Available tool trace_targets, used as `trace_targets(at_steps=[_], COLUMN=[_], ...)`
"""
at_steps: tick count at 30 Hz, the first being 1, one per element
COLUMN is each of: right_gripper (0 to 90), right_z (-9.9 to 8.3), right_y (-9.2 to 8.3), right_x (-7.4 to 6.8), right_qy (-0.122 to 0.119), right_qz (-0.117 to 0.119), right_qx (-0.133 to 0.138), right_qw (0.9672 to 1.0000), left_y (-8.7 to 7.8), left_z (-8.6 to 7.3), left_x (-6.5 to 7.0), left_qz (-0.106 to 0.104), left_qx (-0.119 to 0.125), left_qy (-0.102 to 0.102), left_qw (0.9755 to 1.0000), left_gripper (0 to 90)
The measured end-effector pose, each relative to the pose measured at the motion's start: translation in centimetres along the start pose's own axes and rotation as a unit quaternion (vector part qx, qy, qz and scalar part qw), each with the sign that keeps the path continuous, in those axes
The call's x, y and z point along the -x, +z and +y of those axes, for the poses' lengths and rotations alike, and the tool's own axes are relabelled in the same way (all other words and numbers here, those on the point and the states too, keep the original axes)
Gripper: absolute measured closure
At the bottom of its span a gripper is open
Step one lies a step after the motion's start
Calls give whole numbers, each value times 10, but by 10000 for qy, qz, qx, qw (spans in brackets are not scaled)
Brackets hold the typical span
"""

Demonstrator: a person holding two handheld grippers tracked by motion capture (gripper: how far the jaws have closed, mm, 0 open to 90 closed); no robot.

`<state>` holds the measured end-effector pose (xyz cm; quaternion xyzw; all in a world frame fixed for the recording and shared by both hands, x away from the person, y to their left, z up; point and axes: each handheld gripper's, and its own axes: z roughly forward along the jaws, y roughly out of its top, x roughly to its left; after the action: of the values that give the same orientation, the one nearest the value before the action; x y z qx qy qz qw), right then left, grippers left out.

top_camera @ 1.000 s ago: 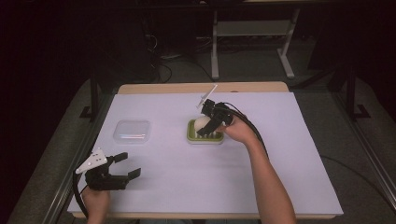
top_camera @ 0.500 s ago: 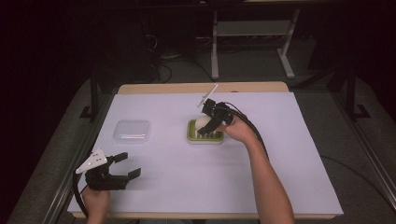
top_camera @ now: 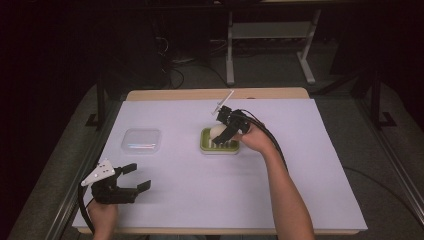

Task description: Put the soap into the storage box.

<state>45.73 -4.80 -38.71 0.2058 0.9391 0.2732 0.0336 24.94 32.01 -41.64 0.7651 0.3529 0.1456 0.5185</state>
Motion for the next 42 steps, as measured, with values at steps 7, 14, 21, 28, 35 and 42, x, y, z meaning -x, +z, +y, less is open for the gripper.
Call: trace_targets(at_steps=[7,14,21,28,35,42], right_gripper=[239,239,239,239,239,239], right_z=[0,-1,-1,-1,-1,-1], right_y=[5,8,10,12,13,14], right_x=[1,0,0,0,0,0], right_qy=[-6,22,38,16,11,21], right_qz=[18,23,21,35,42,33], right_qx=[-49,-116,-148,-169,-214,-227], right_qw=[10000,9999,9999,9999,9998,9997], left_y=[0,0,0,0,0,0], left_z=[0,0,0,0,0,0], left_x=[0,0,0,0,0,0], left_qz=[0,-2,-4,-3,-3,-7], left_qx=[7,10,8,10,8,9], left_qy=[-9,-6,-7,-7,-4,-3], left_qw=[10000,10000,10000,10000,10000,10000], left_gripper=[132,132,132,132,132,132])
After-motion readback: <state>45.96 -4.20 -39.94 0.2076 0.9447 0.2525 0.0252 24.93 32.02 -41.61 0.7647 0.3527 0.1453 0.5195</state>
